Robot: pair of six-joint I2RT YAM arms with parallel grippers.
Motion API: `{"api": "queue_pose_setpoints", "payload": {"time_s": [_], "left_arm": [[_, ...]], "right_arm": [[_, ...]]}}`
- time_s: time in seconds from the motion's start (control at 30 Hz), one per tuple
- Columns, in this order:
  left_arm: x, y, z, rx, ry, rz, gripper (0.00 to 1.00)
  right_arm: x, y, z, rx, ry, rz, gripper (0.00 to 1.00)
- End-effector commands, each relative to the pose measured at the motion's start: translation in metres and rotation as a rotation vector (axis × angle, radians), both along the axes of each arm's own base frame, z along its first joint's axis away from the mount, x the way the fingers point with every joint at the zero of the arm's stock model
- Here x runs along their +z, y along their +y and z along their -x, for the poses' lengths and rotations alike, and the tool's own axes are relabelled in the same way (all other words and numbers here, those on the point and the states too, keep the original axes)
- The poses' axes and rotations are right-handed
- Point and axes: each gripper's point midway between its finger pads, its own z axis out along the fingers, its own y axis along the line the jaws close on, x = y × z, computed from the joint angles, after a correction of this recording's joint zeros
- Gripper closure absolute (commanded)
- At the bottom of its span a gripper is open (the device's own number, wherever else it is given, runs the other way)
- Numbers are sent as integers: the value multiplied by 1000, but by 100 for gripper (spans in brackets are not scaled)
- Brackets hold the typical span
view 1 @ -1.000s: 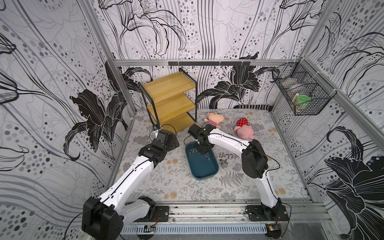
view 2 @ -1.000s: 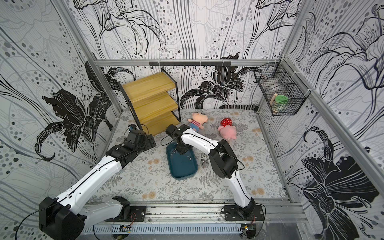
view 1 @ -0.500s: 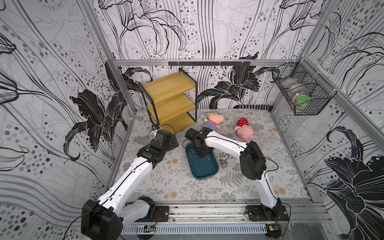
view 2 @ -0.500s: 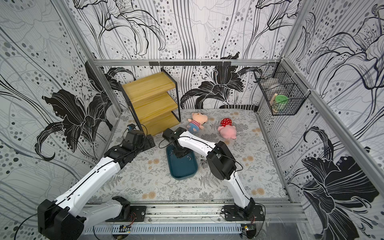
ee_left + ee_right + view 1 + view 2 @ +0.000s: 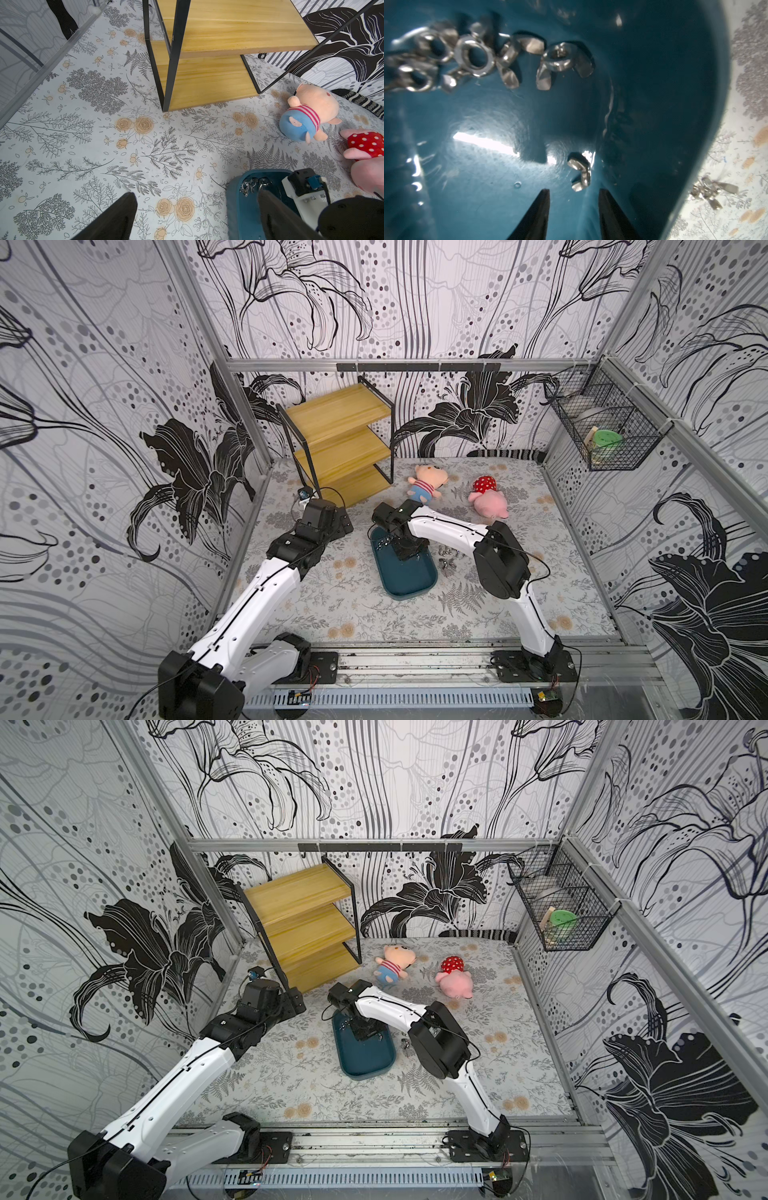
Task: Take out the wing nut from the storage box
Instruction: Pick up the wing nut from the storage box.
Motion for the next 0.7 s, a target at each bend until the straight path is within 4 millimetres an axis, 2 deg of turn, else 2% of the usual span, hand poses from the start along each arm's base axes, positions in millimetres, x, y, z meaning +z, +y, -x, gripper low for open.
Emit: {"api": "queue_pose_setpoints", "payload": {"time_s": [0.0, 0.43, 0.67], "left_arm": [[3, 2, 0, -5, -17, -4, 5], [2, 3, -2, -5, -10, -9, 5], [2, 2, -3, -6, -9, -7, 5]], "right_arm": [[-14, -6, -3, -38, 7, 27, 56], [-30, -10, 2, -57, 49, 16, 56], [-35, -7, 6, -44, 71, -4, 61]]}}
